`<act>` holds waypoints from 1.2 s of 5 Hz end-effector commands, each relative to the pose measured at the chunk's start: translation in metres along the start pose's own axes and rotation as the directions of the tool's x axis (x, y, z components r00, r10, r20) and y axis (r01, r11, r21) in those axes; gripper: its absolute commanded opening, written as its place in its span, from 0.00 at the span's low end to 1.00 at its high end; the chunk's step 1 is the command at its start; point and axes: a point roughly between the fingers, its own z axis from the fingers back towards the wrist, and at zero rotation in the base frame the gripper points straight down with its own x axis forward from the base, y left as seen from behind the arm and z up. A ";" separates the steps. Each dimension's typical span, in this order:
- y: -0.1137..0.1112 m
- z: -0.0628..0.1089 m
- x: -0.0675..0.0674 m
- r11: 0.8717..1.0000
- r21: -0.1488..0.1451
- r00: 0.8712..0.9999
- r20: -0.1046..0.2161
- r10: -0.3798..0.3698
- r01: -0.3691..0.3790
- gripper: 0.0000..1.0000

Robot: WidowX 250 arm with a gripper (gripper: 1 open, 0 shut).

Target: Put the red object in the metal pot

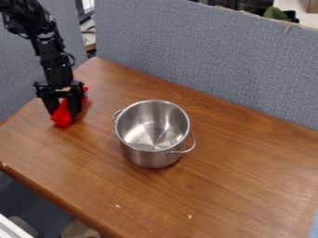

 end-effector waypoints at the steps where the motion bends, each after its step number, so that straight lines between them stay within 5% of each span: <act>1: -0.008 0.031 0.004 1.000 0.018 0.997 0.069 -0.018 0.017 0.00; 6: -0.026 0.045 -0.002 0.997 0.032 0.995 0.079 -0.068 0.066 0.00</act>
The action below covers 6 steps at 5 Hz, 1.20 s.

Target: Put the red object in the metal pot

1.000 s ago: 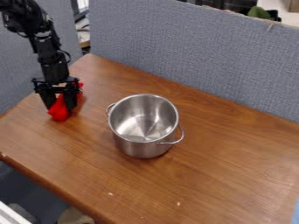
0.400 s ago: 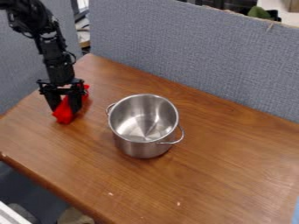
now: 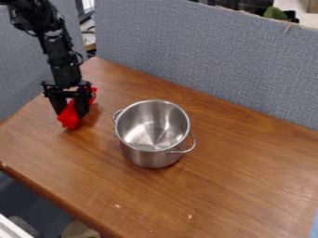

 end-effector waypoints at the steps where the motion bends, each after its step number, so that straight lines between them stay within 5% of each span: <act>1: -0.008 0.043 0.006 0.999 0.041 0.995 0.100 -0.030 0.026 0.00; 5: -0.020 0.049 0.005 0.997 0.052 0.992 0.109 -0.067 0.061 0.00; 6: -0.027 0.064 0.001 0.996 0.060 0.988 0.136 -0.079 0.071 0.00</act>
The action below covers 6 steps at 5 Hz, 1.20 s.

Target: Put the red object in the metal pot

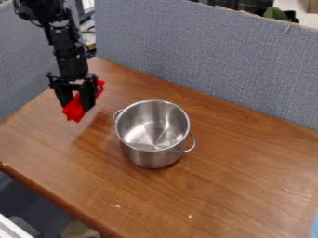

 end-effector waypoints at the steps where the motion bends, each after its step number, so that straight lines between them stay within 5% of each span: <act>1: -0.018 0.059 0.000 0.998 0.039 0.991 0.123 -0.048 0.044 0.00; 2: -0.050 0.095 -0.006 0.991 0.064 0.978 0.168 -0.126 0.117 0.00; 3: -0.087 0.111 -0.012 0.973 0.080 0.960 0.162 -0.228 0.217 0.00; 5: -0.143 0.083 -0.032 0.882 0.106 0.881 0.075 -0.468 0.460 0.00; 6: -0.157 0.070 -0.039 0.855 0.117 0.857 0.049 -0.513 0.505 0.00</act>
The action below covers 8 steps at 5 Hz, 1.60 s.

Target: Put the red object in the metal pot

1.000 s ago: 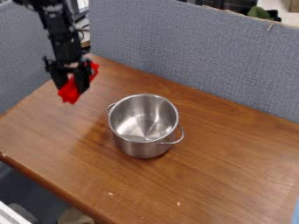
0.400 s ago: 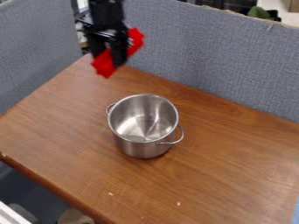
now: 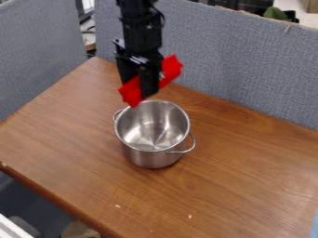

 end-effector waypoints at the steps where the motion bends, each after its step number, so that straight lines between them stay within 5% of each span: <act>1: -0.007 0.010 0.004 0.998 0.053 0.998 0.050 -0.033 0.030 0.00; 5: -0.010 -0.028 -0.005 0.997 0.023 0.997 -0.009 -0.079 0.079 0.00; 8: -0.010 -0.035 -0.007 0.998 0.010 0.997 -0.030 -0.067 0.068 0.00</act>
